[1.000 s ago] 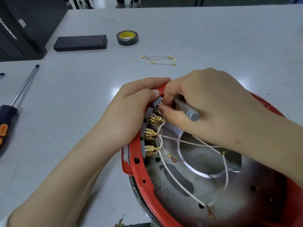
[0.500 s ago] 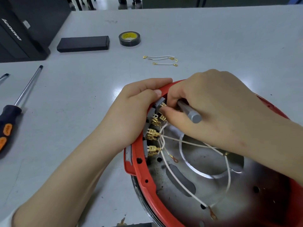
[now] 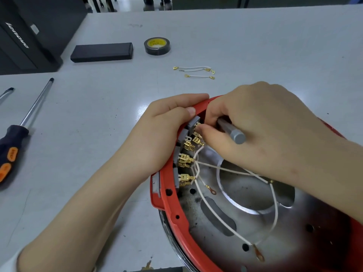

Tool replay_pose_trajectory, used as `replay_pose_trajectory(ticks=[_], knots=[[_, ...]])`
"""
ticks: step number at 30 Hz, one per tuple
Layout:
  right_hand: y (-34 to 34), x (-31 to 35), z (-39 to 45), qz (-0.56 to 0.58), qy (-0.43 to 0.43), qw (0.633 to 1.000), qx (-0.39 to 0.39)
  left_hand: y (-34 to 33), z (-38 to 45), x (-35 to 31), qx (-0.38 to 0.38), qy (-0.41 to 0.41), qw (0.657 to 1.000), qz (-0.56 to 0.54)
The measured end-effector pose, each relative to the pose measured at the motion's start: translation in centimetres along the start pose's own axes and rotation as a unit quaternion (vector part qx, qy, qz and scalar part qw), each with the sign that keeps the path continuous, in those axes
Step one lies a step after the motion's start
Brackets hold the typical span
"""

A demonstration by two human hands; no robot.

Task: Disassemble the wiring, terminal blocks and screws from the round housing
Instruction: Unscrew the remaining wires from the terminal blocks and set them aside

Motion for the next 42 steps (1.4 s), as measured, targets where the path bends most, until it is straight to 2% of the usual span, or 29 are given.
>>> replay_pose_trajectory(ticks=[10,14,16,19,22,25,31,37,42], knots=[[0.3,-0.9,-0.3,0.025,-0.011,0.998,-0.05,0.0,0.2,0.0,0.019,0.0,1.0,0.024],[-0.3,-1.5,-0.2,0.068,-0.004,0.997,-0.026,-0.2,-0.2,0.1,0.033,0.015,0.999,0.027],[-0.1,-2.3,0.1,0.107,0.002,0.994,-0.006,0.1,-0.2,-0.3,0.021,0.004,0.997,0.073],[1.3,-3.6,0.7,0.265,-0.035,0.964,0.002,0.9,-0.7,-0.4,0.005,-0.015,0.987,0.16],[1.9,-5.1,1.6,0.395,-0.067,0.916,-0.005,0.6,-1.8,-0.3,0.03,-0.039,0.978,0.201],[0.9,-5.3,2.2,0.474,-0.09,0.876,0.012,-0.4,-1.6,-0.6,0.084,-0.057,0.976,0.193],[0.7,-5.3,3.1,0.526,-0.109,0.842,-0.04,-0.6,0.6,-1.4,0.158,-0.065,0.963,0.21],[-0.9,-5.1,3.3,0.536,-0.113,0.834,0.062,0.1,2.2,-2.2,0.169,-0.094,0.949,0.248],[-1.3,-4.9,3.5,0.525,-0.09,0.846,0.037,0.4,2.6,-2.5,0.167,-0.103,0.947,0.255]])
Point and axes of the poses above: each hand's wrist, its own z-axis towards the middle knuckle, its own y-axis out of the back of the hand, x = y × z, the point moved 8 cm from there along z, towards the middle knuckle, and after that the axes turned 15 degrees about -x, right-handed, at the moved point
